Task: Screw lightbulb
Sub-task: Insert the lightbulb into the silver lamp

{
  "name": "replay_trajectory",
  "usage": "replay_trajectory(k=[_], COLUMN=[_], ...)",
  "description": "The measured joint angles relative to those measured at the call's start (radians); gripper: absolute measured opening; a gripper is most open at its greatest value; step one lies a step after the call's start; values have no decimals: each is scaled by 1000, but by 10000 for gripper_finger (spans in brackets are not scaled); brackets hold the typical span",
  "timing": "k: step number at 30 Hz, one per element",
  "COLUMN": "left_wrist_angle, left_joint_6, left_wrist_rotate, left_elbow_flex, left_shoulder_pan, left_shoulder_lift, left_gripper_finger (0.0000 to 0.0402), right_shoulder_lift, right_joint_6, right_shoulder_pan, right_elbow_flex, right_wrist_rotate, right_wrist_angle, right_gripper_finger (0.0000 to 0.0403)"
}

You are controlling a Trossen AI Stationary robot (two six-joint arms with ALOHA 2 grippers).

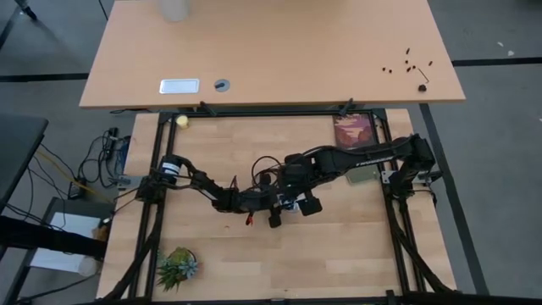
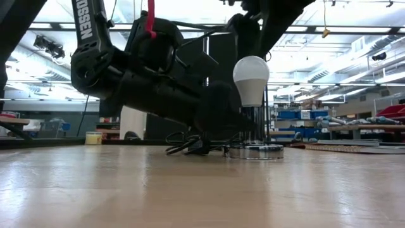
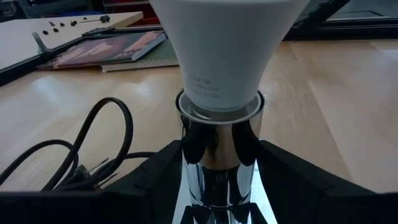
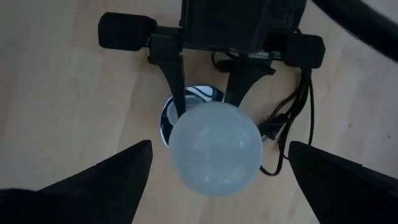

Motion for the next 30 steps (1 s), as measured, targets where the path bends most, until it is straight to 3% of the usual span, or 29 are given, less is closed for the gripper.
replay_trajectory(k=[9,20,30], left_wrist_angle=[-10,-21,-18], left_joint_6=[-10,30,58], left_wrist_rotate=[1,11,12], left_elbow_flex=[7,44,45], left_shoulder_pan=[0,9,11], left_shoulder_lift=[0,0,0], left_gripper_finger=[211,247,212], right_shoulder_lift=[14,14,14], right_joint_6=[-7,19,35], right_shoulder_pan=[-1,-1,-1], right_elbow_flex=[0,0,1], right_wrist_rotate=[0,-3,-3], right_wrist_angle=[25,30,41], right_gripper_finger=[381,380,376])
